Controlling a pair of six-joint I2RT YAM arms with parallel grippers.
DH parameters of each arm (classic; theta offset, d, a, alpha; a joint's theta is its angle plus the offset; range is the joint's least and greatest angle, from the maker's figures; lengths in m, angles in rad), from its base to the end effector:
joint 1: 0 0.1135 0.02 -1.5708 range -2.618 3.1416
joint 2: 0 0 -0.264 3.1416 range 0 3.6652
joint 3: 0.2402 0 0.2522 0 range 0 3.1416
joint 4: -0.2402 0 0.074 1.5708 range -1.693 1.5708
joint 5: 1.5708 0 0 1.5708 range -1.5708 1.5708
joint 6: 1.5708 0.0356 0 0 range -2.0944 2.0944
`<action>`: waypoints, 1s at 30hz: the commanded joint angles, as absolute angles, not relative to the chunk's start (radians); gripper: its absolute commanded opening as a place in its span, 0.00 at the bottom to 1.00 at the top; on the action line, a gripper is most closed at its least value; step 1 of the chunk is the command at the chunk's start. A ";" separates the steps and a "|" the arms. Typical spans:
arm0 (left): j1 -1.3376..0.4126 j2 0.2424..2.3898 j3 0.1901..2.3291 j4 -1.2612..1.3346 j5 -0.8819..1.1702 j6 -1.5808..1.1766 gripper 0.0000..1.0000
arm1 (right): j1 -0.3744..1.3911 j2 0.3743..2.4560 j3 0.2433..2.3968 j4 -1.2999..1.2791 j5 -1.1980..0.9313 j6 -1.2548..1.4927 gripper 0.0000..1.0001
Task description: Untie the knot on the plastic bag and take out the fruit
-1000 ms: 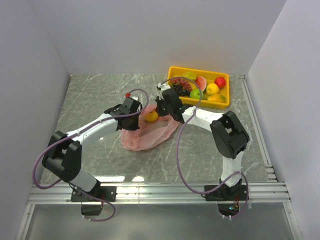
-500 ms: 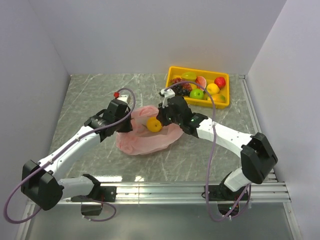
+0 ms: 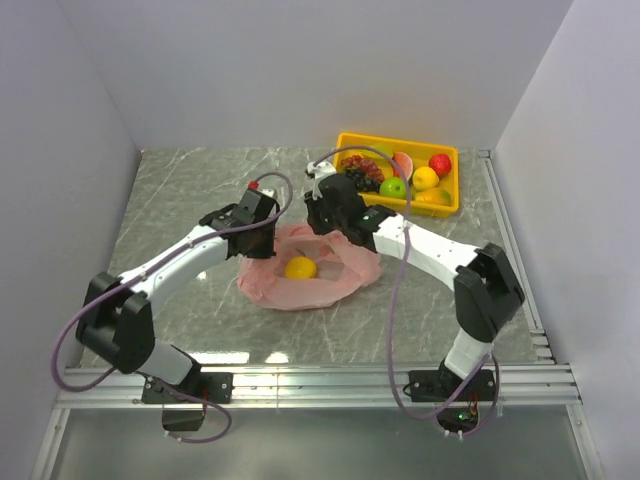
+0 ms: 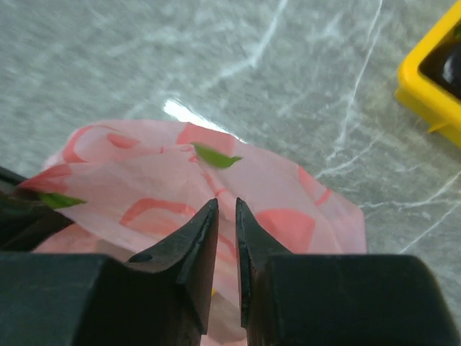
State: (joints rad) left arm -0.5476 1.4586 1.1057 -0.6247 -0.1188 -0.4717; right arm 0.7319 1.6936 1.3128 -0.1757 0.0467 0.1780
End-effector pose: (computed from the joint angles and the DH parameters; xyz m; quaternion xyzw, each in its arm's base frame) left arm 0.2602 -0.1537 0.2568 0.0189 0.9546 -0.0928 0.2824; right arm 0.2950 0.2628 0.2823 -0.2280 0.8437 0.1950 0.4451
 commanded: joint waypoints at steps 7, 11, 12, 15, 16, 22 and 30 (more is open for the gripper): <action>-0.543 1.534 1.045 -0.552 -0.043 -0.477 0.01 | 0.744 1.591 1.201 -0.135 0.008 0.172 0.61; -0.545 1.562 1.031 -0.532 -0.043 -0.486 0.00 | 0.804 1.516 1.192 -0.172 0.018 0.161 0.74; -0.545 1.568 1.029 -0.525 -0.043 -0.486 0.00 | 0.816 1.508 1.190 -0.176 0.018 0.160 0.74; -0.543 1.572 1.023 -0.520 -0.043 -0.494 0.01 | 0.867 1.500 1.178 -0.183 0.008 0.182 0.77; -0.542 1.569 1.019 -0.514 -0.038 -0.498 0.00 | 0.874 1.502 1.154 -0.166 0.003 0.193 0.77; -0.532 1.532 0.971 -0.486 -0.034 -0.555 0.00 | 0.893 1.528 1.066 -0.109 0.044 0.408 0.86; -0.528 1.486 0.853 -0.350 0.031 -0.684 0.01 | 0.965 1.607 1.037 -0.034 0.235 0.635 0.93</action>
